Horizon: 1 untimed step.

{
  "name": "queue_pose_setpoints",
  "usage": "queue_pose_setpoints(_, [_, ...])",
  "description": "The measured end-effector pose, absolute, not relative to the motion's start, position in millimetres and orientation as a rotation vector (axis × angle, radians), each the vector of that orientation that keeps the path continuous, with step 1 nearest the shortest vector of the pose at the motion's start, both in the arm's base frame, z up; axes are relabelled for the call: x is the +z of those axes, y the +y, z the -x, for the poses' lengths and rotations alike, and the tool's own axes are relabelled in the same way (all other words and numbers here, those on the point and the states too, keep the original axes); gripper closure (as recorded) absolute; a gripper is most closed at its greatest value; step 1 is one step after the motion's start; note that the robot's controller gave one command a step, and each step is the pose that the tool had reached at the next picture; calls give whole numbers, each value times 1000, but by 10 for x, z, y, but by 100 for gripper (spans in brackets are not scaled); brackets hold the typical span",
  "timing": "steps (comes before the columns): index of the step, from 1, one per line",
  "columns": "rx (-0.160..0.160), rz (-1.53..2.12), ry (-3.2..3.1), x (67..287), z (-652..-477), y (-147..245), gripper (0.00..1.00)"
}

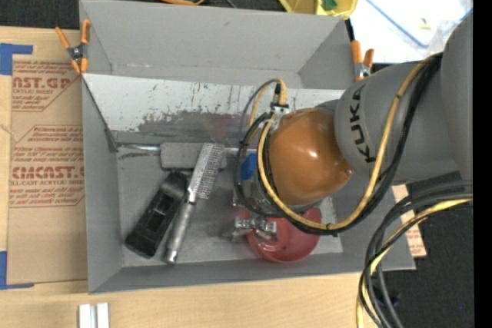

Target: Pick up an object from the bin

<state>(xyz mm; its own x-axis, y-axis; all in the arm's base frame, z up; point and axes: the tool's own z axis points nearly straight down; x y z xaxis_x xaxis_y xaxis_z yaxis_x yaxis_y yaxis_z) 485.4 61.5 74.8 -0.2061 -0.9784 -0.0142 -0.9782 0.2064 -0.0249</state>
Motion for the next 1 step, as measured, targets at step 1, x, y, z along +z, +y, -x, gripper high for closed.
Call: queue_pose_setpoints(1, [-15, 1961, 2423, 955, -4847, 614, 100])
